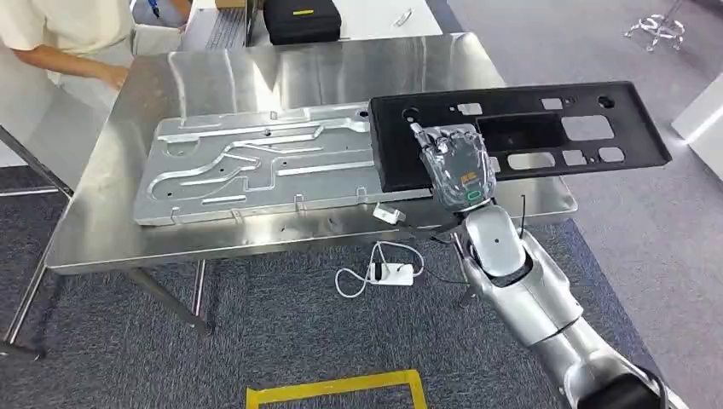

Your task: Take the parts from the cabinet and place them on the table.

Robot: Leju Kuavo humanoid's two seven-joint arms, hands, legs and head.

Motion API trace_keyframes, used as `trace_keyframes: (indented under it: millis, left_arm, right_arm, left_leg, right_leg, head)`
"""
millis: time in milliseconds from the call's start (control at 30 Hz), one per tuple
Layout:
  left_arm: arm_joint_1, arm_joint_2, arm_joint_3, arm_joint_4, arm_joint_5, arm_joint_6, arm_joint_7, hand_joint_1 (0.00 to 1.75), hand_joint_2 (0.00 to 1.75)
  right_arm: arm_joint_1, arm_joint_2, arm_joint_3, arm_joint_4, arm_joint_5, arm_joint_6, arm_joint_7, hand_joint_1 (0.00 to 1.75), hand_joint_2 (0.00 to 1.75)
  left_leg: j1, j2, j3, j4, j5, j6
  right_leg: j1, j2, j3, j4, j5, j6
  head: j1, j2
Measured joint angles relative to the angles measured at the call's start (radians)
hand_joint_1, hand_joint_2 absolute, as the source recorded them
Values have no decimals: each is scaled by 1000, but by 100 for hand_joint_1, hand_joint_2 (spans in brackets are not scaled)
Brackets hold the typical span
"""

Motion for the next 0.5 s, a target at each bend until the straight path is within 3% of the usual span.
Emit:
trace_keyframes:
  millis: [33,100,133,167,200,267,300,333,400,467,500]
  left_arm:
    - [-3,0,0,0,-2,0,1,0,175]
    - [-6,-1,0,0,-4,-2,3,0,175]
    - [-6,-2,0,0,-4,-2,3,0,175]
    - [-5,-3,0,0,-5,-2,5,0,175]
    - [-5,-4,0,0,-5,-3,5,0,175]
    - [-6,-6,0,0,-5,-3,5,0,175]
    - [-6,-6,0,0,-5,-3,5,0,175]
    - [-7,-6,0,0,-5,-3,5,0,175]
    - [-9,-6,0,0,-5,-3,6,0,175]
    - [-11,-6,0,0,-5,-3,6,0,175]
    - [-12,-6,0,0,-5,-3,6,0,175]
  right_arm:
    - [-10,3,4,6,0,6,-2,175,175]
    - [-25,13,12,24,0,13,0,175,175]
    - [-28,18,16,34,0,17,0,175,175]
    - [-28,23,21,43,0,18,0,175,175]
    - [-28,28,24,49,0,19,0,175,175]
    - [-32,34,24,57,0,20,0,175,175]
    - [-35,36,24,61,0,20,0,175,175]
    - [-42,37,29,67,0,21,0,175,175]
    - [-45,41,33,70,0,22,0,175,175]
    - [-47,46,33,75,0,21,0,175,175]
    - [-47,52,33,75,0,21,0,175,175]
  left_leg:
    - [0,0,3,0,-4,6]
    - [0,0,11,0,-13,9]
    - [1,0,17,1,-19,8]
    - [3,0,26,1,-26,6]
    - [5,0,37,1,-34,3]
    - [9,-1,62,3,-53,-7]
    - [10,-1,63,3,-65,-17]
    - [9,-3,75,8,-72,-26]
    - [7,2,82,7,-78,-40]
    - [12,3,83,17,-77,-45]
    - [13,2,62,56,-71,-47]
  right_leg:
    - [-1,-4,-27,51,-23,6]
    - [-6,-4,-121,200,-82,15]
    - [-9,-5,-160,249,-92,20]
    - [-12,-7,-176,250,-77,23]
    - [-16,-9,-170,210,-44,23]
    - [-21,-15,-116,52,60,25]
    - [-24,-22,-93,-29,112,25]
    - [-10,-22,-94,-31,69,16]
    - [-9,-16,-88,-27,84,-6]
    - [-9,-11,-74,-29,79,-22]
    - [-9,-12,-64,-34,74,-29]
  head:
    - [-1,0]
    - [-1,0]
    - [0,0]
    - [-1,0]
    - [-1,0]
    - [-1,0]
    - [0,0]
    - [-1,0]
    - [-1,0]
    - [-1,0]
    - [-2,0]
